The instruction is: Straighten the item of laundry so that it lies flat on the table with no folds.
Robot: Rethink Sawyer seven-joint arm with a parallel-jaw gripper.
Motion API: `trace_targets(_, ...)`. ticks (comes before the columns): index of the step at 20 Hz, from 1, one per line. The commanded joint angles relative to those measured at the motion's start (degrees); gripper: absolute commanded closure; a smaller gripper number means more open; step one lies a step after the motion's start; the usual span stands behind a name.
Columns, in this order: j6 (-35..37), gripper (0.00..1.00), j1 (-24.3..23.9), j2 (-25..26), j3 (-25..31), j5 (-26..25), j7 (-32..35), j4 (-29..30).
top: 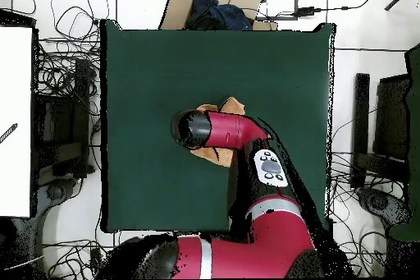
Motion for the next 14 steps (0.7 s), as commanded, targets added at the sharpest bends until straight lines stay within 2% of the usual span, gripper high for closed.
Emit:
trace_targets(1,6.7,0.00,0.9,0.5,4.4,2.4,5.5,-4.8)
trace_targets(7,4.9,0.00,0.2,1.0,5.1,2.3,5.7,-3.6)
trace_targets(14,5.7,0.00,-0.1,2.5,5.7,2.5,4.9,-6.0)
